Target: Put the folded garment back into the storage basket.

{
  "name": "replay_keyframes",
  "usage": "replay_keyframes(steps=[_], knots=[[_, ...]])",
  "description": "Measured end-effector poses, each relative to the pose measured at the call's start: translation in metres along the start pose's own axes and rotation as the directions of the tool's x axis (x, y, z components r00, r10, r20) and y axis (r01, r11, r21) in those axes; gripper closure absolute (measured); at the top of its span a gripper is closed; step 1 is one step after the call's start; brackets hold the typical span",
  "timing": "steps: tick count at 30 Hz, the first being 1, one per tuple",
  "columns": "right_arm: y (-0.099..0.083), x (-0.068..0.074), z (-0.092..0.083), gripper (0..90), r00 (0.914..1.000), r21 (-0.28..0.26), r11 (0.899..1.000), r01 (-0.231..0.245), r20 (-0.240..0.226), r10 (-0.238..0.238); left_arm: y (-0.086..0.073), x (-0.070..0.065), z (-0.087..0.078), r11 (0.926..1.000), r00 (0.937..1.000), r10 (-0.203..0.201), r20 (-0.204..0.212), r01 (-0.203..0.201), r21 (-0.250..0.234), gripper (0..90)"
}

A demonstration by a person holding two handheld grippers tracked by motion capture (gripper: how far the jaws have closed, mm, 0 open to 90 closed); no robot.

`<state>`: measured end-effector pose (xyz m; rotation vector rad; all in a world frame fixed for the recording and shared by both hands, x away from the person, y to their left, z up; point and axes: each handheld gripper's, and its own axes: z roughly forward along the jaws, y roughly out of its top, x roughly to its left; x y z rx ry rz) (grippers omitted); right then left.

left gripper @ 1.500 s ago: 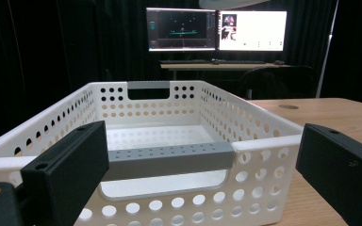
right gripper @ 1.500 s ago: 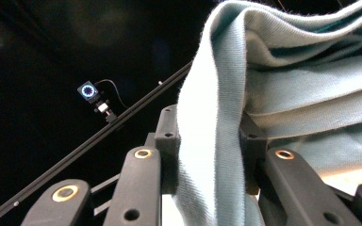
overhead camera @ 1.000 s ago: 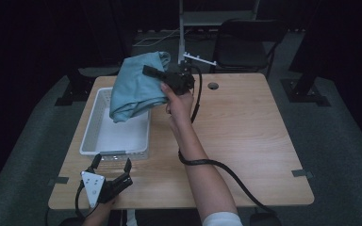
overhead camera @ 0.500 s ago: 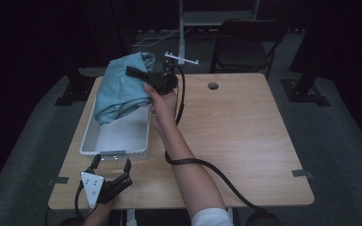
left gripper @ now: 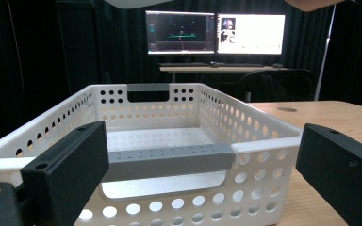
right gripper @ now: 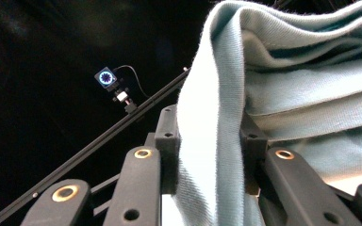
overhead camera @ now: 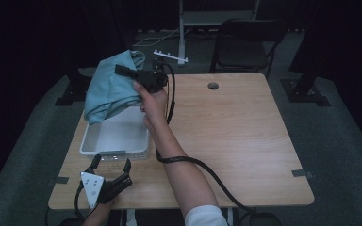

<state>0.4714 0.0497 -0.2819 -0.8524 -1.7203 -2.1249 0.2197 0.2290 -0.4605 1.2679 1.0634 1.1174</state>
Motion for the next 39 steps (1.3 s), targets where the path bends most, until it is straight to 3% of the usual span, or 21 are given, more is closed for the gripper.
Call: replay_keyframes(steps=[7, 18, 39], knots=[[0.000, 0.001, 0.000, 70.1, 0.9997, -0.019, 1.000, -0.010, -0.021, 0.010, 0.000, 0.000, 0.000, 1.0000, 1.0000, 0.000, 0.003, 0.000, -0.001, 4.4], [-0.008, -0.012, 0.000, 70.1, 0.9994, -0.009, 0.999, -0.034, 0.005, 0.034, 0.000, 0.000, 0.000, 1.0000, 1.0000, -0.006, 0.002, 0.006, -0.004, 4.4], [-0.033, -0.045, 0.005, 70.0, 0.9915, 0.034, 0.995, -0.090, 0.098, 0.086, 0.000, 0.000, 0.000, 1.0000, 1.0000, -0.004, 0.006, 0.004, -0.001, 4.4]])
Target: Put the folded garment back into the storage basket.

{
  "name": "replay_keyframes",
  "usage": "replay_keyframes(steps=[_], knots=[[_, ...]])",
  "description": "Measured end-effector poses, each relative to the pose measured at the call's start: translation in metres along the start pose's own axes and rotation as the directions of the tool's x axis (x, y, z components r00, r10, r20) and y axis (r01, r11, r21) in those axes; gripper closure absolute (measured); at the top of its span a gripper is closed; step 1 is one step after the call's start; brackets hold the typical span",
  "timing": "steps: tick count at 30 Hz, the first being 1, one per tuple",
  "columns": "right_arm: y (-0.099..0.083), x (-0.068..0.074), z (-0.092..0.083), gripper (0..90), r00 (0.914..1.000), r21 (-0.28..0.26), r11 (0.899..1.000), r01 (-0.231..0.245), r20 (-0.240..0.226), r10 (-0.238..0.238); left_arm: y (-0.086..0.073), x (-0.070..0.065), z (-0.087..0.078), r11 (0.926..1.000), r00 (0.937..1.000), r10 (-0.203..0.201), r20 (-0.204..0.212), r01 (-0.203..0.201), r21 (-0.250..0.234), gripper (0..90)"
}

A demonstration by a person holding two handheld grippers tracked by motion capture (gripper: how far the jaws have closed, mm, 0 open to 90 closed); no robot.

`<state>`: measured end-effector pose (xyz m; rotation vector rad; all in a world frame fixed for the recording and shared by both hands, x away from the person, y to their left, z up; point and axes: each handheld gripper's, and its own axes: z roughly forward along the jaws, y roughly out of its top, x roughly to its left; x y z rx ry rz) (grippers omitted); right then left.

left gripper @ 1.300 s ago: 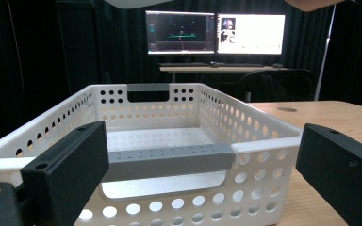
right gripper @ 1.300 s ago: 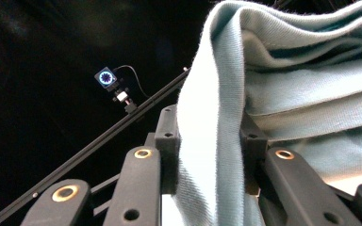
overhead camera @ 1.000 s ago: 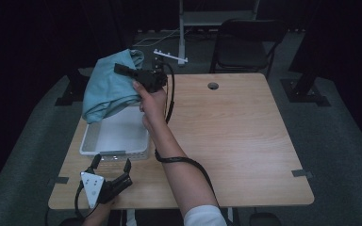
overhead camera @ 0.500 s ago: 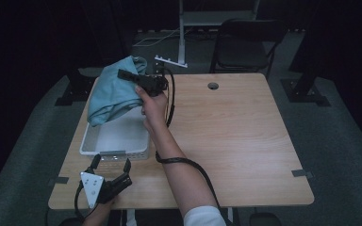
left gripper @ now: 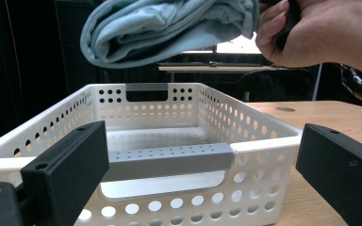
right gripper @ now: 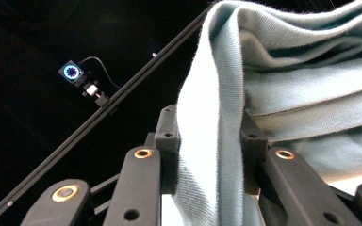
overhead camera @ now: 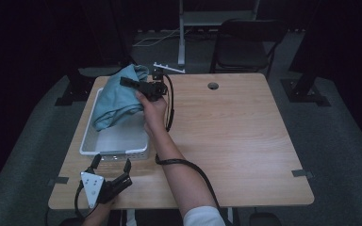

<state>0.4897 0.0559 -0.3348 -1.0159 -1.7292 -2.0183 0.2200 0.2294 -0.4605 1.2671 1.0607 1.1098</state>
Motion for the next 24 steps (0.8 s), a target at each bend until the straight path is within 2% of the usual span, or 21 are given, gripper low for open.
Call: replay_keyframes(steps=[14, 24], knots=[[-0.017, -0.021, 0.007, 70.0, 0.9979, 0.030, 0.999, -0.041, 0.052, 0.039, 0.000, 0.000, 0.000, 1.0000, 1.0000, -0.006, 0.000, 0.006, -0.002, 4.5], [-0.024, -0.027, 0.006, 69.9, 0.9974, 0.029, 0.998, -0.052, 0.052, 0.051, 0.000, 0.001, 0.000, 1.0000, 1.0000, -0.008, 0.004, 0.008, -0.004, 4.4]])
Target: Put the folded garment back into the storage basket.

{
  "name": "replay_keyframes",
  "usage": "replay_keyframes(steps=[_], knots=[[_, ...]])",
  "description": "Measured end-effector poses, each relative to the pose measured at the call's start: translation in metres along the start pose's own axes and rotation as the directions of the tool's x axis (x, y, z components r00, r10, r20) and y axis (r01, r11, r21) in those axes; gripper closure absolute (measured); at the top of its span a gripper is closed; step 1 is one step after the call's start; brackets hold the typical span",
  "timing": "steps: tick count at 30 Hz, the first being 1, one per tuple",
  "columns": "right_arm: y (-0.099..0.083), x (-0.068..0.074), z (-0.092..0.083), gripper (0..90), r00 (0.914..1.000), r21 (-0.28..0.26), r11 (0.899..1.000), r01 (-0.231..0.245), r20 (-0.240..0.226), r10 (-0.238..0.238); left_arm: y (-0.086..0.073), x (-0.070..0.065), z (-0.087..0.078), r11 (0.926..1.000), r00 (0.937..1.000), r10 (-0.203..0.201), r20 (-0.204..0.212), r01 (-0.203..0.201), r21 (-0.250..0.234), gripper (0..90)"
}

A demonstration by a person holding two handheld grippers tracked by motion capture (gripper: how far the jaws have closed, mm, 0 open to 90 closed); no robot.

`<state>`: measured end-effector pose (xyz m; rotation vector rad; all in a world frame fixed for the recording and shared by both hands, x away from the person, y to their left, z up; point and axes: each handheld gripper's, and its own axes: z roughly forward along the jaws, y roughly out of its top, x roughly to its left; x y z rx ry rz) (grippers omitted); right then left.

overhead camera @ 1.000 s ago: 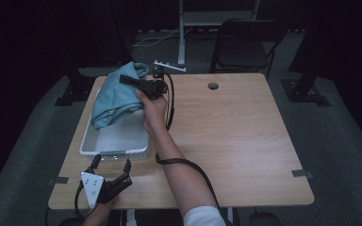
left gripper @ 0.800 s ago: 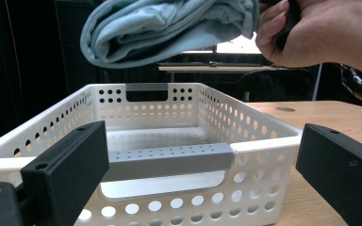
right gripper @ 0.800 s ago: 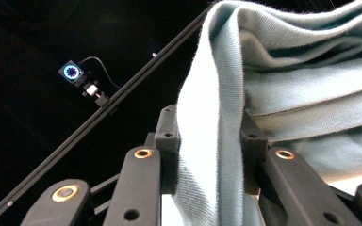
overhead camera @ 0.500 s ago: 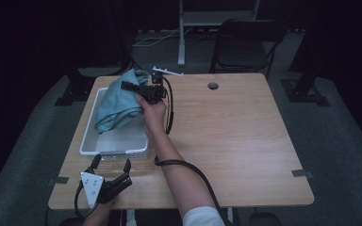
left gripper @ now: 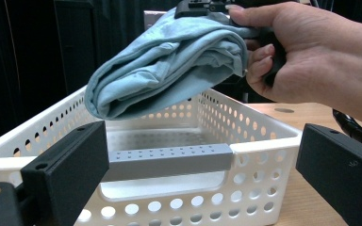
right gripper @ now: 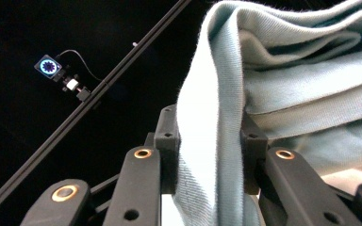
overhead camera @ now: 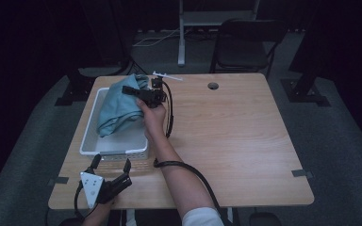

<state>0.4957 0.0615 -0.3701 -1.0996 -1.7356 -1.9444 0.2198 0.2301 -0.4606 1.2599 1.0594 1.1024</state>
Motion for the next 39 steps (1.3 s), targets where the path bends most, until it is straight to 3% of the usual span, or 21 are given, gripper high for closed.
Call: replay_keyframes(steps=[11, 17, 26, 34, 37, 39], knots=[[-0.011, 0.010, -0.012, 69.9, 1.0000, -0.034, 0.999, -0.003, -0.007, 0.003, 0.000, 0.000, 0.000, 1.0000, 1.0000, 0.000, -0.001, 0.000, 0.000, 4.4], [-0.017, 0.005, -0.018, 69.9, 0.9998, -0.040, 0.999, -0.010, 0.018, 0.010, 0.000, 0.000, 0.001, 1.0000, 1.0000, 0.001, -0.001, -0.001, 0.006, 4.4], [-0.025, -0.010, -0.005, 69.9, 0.9962, -0.011, 0.999, -0.049, 0.072, 0.049, 0.000, 0.000, 0.000, 1.0000, 1.0000, 0.002, -0.003, -0.002, 0.002, 4.4], [-0.025, -0.002, 0.006, 69.2, 0.9917, 0.077, 0.997, 0.005, 0.128, -0.015, 0.000, -0.001, 0.000, 1.0000, 1.0000, 0.007, -0.002, -0.007, 0.002, 4.4], [-0.023, -0.002, 0.010, 68.7, 0.9901, 0.115, 0.993, 0.003, 0.139, -0.019, 0.000, -0.001, 0.000, 0.9999, 0.9999, 0.013, -0.003, -0.013, 0.005, 4.4], [-0.023, 0.001, 0.015, 68.7, 0.9855, 0.164, 0.986, 0.022, 0.163, -0.049, 0.000, -0.001, 0.000, 0.9999, 0.9999, 0.014, -0.004, -0.014, 0.006, 4.4]])
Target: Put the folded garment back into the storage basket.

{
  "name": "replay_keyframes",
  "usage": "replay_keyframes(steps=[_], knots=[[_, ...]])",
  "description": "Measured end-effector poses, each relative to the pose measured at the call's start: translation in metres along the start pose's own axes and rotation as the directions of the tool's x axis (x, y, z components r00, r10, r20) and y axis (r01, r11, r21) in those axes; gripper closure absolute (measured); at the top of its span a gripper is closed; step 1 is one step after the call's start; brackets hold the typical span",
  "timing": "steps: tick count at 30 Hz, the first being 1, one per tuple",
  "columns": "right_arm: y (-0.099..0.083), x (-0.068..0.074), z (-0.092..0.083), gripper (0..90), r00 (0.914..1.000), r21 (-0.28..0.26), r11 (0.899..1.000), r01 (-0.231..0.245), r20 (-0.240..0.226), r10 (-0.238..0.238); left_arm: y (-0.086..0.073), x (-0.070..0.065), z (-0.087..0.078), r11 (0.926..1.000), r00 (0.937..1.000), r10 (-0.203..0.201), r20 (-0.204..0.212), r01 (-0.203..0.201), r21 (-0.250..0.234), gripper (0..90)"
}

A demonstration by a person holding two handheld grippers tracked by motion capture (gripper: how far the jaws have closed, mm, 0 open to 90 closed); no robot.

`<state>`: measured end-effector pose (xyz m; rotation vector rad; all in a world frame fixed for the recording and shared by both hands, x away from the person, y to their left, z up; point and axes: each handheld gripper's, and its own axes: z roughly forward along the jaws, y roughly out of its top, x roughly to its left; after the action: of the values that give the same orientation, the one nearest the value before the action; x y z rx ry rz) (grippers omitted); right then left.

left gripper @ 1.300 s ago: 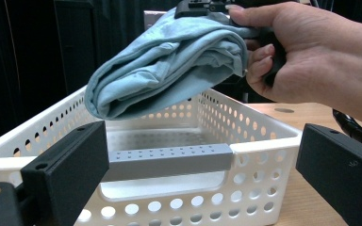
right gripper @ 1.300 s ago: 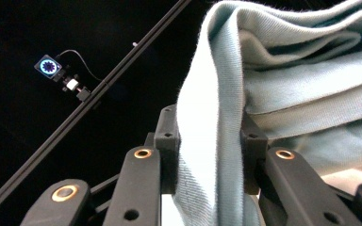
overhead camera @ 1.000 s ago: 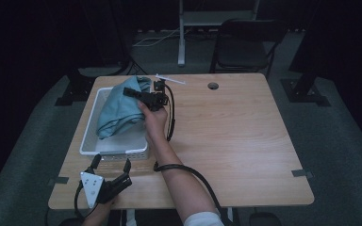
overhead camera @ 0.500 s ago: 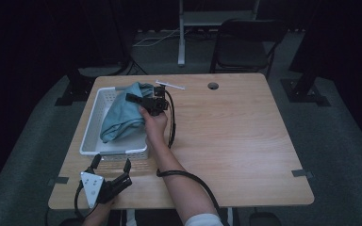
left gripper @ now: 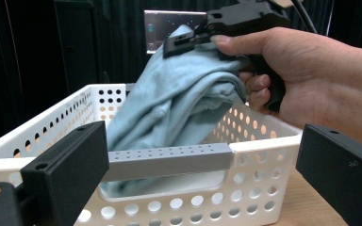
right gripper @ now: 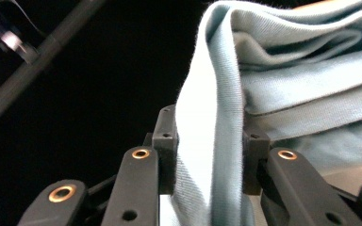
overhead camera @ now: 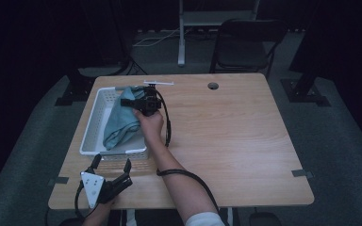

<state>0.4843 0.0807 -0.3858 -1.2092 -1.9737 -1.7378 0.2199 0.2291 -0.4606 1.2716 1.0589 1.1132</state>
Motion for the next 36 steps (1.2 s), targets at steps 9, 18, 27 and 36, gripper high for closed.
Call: replay_keyframes(steps=[9, 18, 27, 36], knots=[[0.002, 0.000, 0.001, 68.4, 0.9982, 0.043, 0.998, -0.039, 0.046, 0.037, 0.000, 0.000, 0.000, 1.0000, 1.0000, 0.000, -0.002, 0.000, 0.000, 4.4], [0.001, 0.010, 0.009, 64.9, 0.9970, 0.169, 0.985, 0.017, 0.072, -0.029, 0.000, 0.000, 0.000, 1.0000, 1.0000, 0.000, -0.002, 0.000, 0.000, 4.4], [-0.001, 0.008, 0.003, 59.3, 0.9951, 0.173, 0.984, 0.031, 0.087, -0.047, 0.000, 0.000, 0.000, 1.0000, 1.0000, 0.000, -0.002, 0.000, 0.001, 4.4], [0.000, 0.017, 0.007, 30.8, 0.9848, 0.263, 0.957, 0.122, 0.088, -0.150, 0.000, 0.000, 0.000, 1.0000, 1.0000, 0.000, -0.003, 0.000, 0.002, 4.4]])
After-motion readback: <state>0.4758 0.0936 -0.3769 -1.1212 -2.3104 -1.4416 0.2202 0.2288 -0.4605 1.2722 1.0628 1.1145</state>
